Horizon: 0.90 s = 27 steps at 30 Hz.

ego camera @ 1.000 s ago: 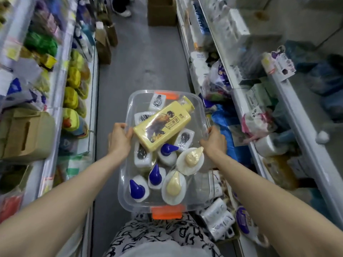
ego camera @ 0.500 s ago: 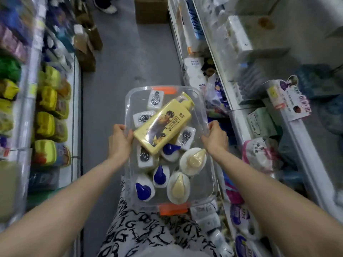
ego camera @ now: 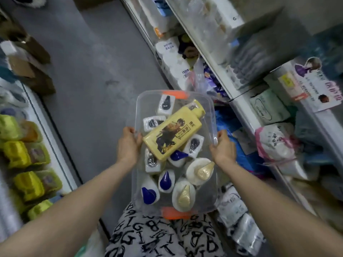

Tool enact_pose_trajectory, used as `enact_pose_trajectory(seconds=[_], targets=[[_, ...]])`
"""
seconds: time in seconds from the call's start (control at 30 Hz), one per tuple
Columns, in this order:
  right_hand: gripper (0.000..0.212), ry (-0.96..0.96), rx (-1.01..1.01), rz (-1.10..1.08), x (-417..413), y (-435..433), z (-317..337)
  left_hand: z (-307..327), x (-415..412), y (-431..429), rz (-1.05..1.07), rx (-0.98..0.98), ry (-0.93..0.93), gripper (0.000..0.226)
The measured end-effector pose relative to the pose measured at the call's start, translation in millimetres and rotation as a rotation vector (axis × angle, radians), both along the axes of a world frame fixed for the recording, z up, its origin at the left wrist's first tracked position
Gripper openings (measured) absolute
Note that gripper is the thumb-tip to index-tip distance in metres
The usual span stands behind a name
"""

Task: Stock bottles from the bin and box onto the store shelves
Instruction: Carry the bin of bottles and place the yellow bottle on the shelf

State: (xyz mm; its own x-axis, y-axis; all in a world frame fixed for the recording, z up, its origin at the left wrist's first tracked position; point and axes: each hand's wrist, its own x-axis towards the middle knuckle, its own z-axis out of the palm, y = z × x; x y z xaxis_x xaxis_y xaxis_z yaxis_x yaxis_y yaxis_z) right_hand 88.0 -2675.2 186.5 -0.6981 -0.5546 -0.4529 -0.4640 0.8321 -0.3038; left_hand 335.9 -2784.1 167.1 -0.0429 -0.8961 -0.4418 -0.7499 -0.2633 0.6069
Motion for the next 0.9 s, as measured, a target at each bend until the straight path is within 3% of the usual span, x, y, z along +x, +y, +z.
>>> enact_pose_trajectory(seconds=[0.53, 0.9], targets=[[0.028, -0.074, 0.01, -0.399, -16.5, 62.0, -34.3, -30.3, -89.6, -31.0, -0.473, 0.013, -0.011, 0.019], [0.031, -0.055, 0.184, -0.576, -1.9, 77.4, -152.6, -159.0, -117.4, -51.7, -0.7, 0.22, -0.073, 0.02]])
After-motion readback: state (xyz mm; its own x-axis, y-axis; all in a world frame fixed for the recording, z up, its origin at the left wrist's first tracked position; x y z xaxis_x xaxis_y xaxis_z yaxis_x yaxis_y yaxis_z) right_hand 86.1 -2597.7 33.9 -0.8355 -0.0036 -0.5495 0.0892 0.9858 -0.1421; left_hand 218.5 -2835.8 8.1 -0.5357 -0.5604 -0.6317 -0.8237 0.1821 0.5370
